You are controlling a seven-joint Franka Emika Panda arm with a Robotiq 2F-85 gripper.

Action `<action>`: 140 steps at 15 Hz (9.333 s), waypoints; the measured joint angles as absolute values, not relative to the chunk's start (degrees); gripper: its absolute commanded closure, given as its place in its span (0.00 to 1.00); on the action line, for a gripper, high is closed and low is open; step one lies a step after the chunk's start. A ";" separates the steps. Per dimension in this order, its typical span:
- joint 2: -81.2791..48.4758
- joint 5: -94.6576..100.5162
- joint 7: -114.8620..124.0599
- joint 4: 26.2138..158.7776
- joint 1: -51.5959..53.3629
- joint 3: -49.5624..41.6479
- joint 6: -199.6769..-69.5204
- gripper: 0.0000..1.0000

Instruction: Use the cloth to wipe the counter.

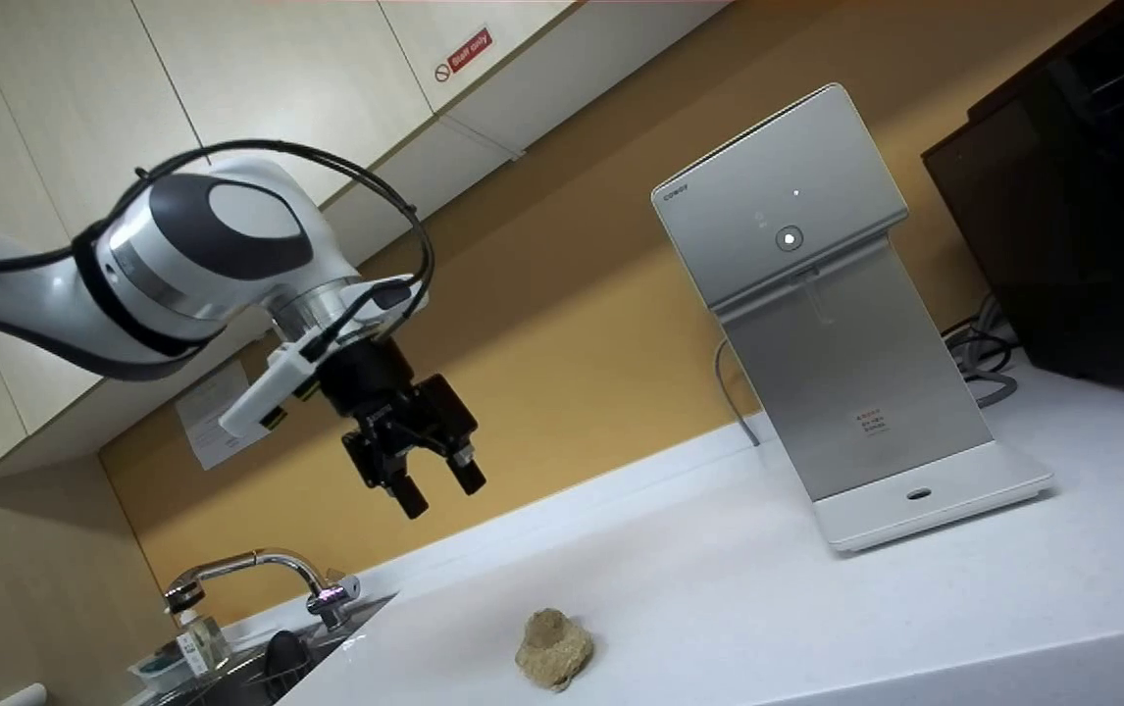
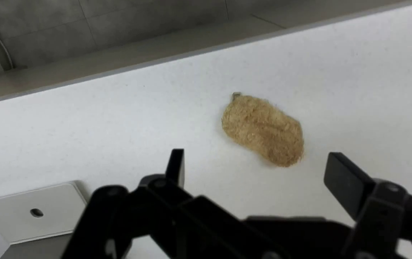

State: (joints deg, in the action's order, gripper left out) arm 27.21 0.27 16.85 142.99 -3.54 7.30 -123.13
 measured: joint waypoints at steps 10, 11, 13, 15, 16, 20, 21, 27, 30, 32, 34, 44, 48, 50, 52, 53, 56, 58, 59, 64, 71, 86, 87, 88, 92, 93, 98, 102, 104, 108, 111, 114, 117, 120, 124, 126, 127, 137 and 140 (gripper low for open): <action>13.00 4.28 34.48 137.59 -4.95 9.92 -130.61 0.00; 12.89 4.27 34.40 137.66 -4.63 9.76 -130.70 0.00; 11.74 4.27 34.07 137.83 -3.79 9.58 -131.32 0.00; 9.43 4.16 33.55 137.97 -2.76 9.45 -133.07 0.00; 7.94 3.98 33.21 137.97 -2.25 9.31 -134.10 0.00; 2.00 3.41 32.21 137.84 -0.92 8.32 -137.73 0.03; 0.67 3.42 32.21 137.74 -0.69 7.88 -138.54 0.25; -4.13 2.71 32.24 137.37 0.28 5.14 -143.64 0.58; -4.85 1.32 32.24 137.34 0.76 4.27 -146.37 0.78; -5.17 0.36 32.24 137.33 1.13 3.89 -147.40 0.92; -5.58 -0.74 32.23 137.30 1.39 3.80 -147.97 1.00; -6.79 0.33 33.79 136.79 2.57 0.93 -148.09 1.00; -4.80 6.87 39.93 139.40 1.51 -4.39 -148.12 1.00; -3.15 9.67 42.65 141.51 0.13 -6.26 -147.97 1.00; -1.93 11.03 43.54 143.03 -1.24 -6.78 -147.56 1.00; -1.69 11.14 43.57 143.37 -1.54 -6.68 -147.48 1.00; -1.74 10.94 43.15 143.31 -1.35 -5.13 -147.11 1.00; -1.98 9.68 41.93 143.04 -0.43 -3.08 -147.02 1.00; -2.19 8.49 40.84 142.76 0.28 -1.85 -146.98 1.00; -4.05 0.48 32.74 140.20 4.07 3.43 -146.28 1.00; -4.47 1.23 36.90 139.39 4.43 1.63 -145.17 1.00; -1.16 12.01 51.85 143.79 -2.11 -2.64 -144.52 1.00; -2.01 11.25 51.30 142.66 -1.65 -1.99 -144.05 1.00; -2.80 10.09 50.31 141.54 -1.06 -1.28 -143.57 1.00; -4.72 4.17 45.43 138.74 1.89 1.74 -142.53 1.00; -4.89 2.93 44.37 138.48 2.71 2.50 -142.44 1.00; -4.93 -0.24 42.47 138.30 6.01 5.16 -142.07 1.00; -4.25 0.21 44.06 139.16 6.75 5.37 -142.12 1.00; -3.45 0.99 46.70 140.26 6.76 5.29 -142.42 1.00; -0.07 4.92 54.95 144.76 6.56 4.71 -143.57 1.00; 2.90 8.05 60.68 148.66 5.44 4.62 -144.79 1.00; 4.26 9.51 62.66 150.66 4.22 4.71 -146.43 1.00; 4.03 10.64 62.69 150.58 3.56 4.78 -147.14 1.00; 2.22 13.14 62.62 148.62 2.73 4.73 -147.72 1.00; -3.85 17.26 61.46 141.17 1.98 3.55 -147.62 1.00; -7.66 17.63 58.92 136.18 2.10 2.74 -147.43 1.00; -9.55 17.48 57.16 133.63 2.28 2.38 -147.23 1.00; -21.63 3.02 30.85 115.28 5.04 4.08 -142.79 1.00; -20.68 -0.27 25.98 116.19 6.34 4.80 -140.94 1.00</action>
